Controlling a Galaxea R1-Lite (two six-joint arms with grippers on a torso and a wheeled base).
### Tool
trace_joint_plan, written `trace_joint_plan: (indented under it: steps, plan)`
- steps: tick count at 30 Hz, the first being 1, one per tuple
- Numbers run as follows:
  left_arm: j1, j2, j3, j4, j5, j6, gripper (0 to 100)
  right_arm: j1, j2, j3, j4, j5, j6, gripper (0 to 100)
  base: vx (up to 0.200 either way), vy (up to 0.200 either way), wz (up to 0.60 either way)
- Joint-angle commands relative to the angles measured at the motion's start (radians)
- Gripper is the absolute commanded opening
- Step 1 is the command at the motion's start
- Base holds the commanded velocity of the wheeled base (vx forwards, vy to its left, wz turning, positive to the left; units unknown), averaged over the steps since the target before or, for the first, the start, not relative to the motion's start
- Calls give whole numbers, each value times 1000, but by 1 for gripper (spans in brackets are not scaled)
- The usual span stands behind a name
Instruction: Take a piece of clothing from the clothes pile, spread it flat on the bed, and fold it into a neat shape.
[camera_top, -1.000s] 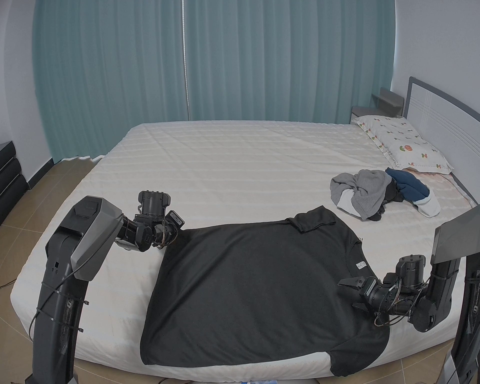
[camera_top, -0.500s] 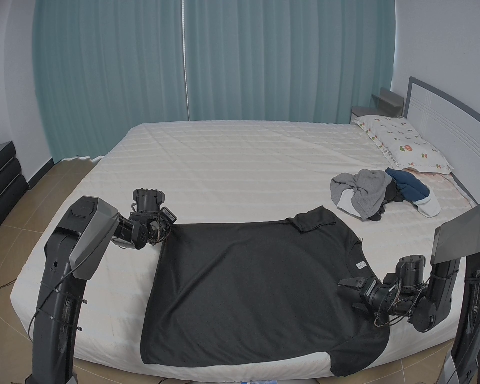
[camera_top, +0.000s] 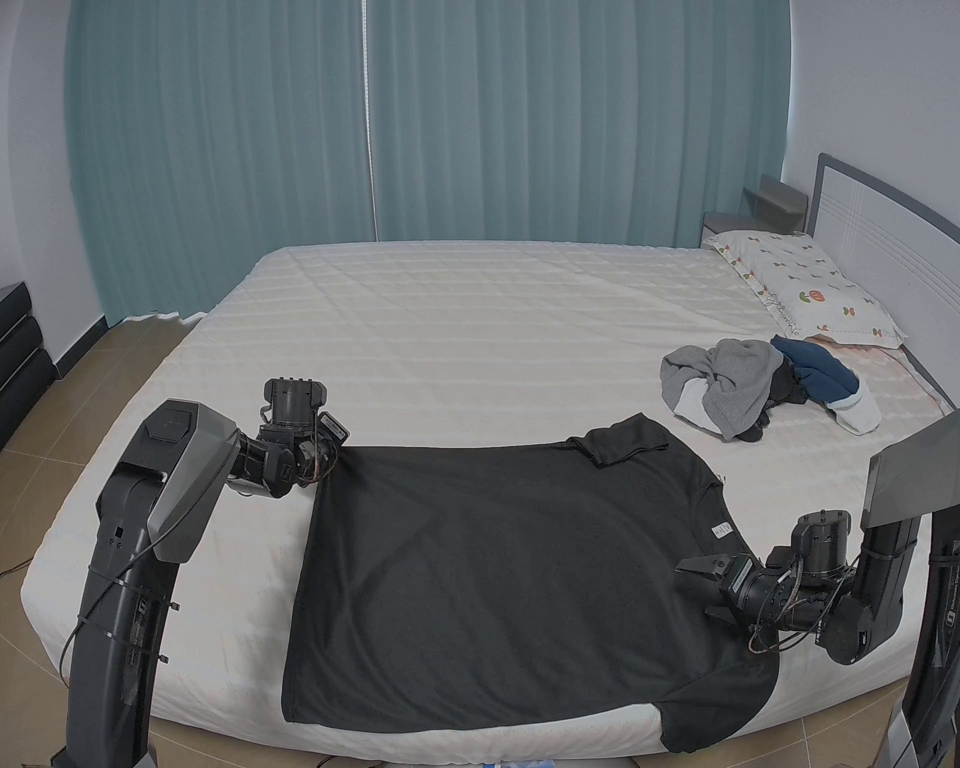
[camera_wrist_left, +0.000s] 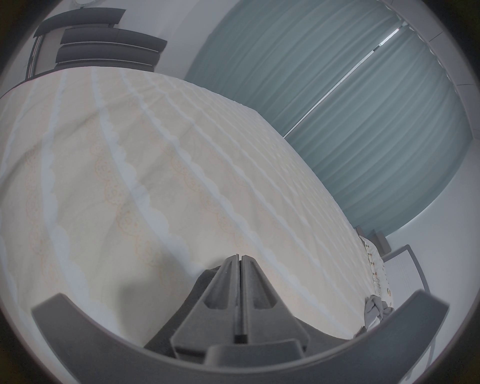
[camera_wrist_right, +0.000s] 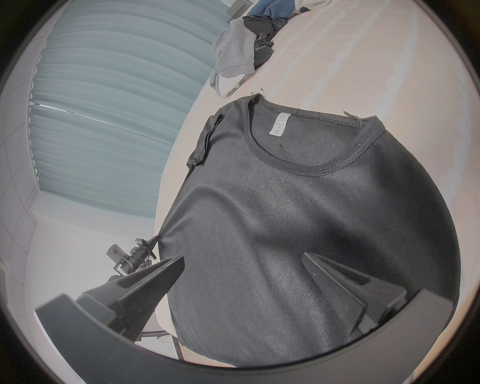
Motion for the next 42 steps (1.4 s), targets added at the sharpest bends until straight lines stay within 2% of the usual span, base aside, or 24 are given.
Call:
trace_joint_plan:
  steps: [1,3,4,10,15,20,23,25,29,31,36,42]
  plan:
    - [-1,13,-22,4,5,0,0,0,1,0,-1,1,0,100,0,0,0]
    - [-1,18,-24,7,5,1,0,0,-1,0,-1,1,0,100,0,0,0]
    - [-1,16,-24,8,4,0,100,0,-1,-2,-1,1,0,100,0,0,0]
    - [-2,18,-22,10,4,0,100,-9,-10,-9,-1,1,5,100,0,0,0]
    - [1,9,-12,4,1,-14,100,-24,-136,-20,-1,-6,3,100,0,0,0]
    - [13,-22,19,1,2,-91,100,31,-148,-151,53,-15,0,100,0,0,0]
    - [16,-66,82,-3,-16,-123,100,55,-151,-290,197,-16,-2,100,0,0,0]
    - [21,-95,139,-7,-53,-132,100,88,-134,-450,372,-36,-6,100,0,0,0]
    - [21,-134,209,-9,-85,-148,100,141,-55,-737,622,-182,-18,100,0,0,0]
    - [21,-134,214,-9,-85,-149,100,172,-6,-844,714,-233,-45,100,0,0,0]
    - [21,-131,217,-9,-84,-149,100,184,129,-1060,855,-308,-126,100,0,0,0]
    - [21,-126,215,-9,-82,-149,100,167,251,-1278,1035,-334,-135,100,0,0,0]
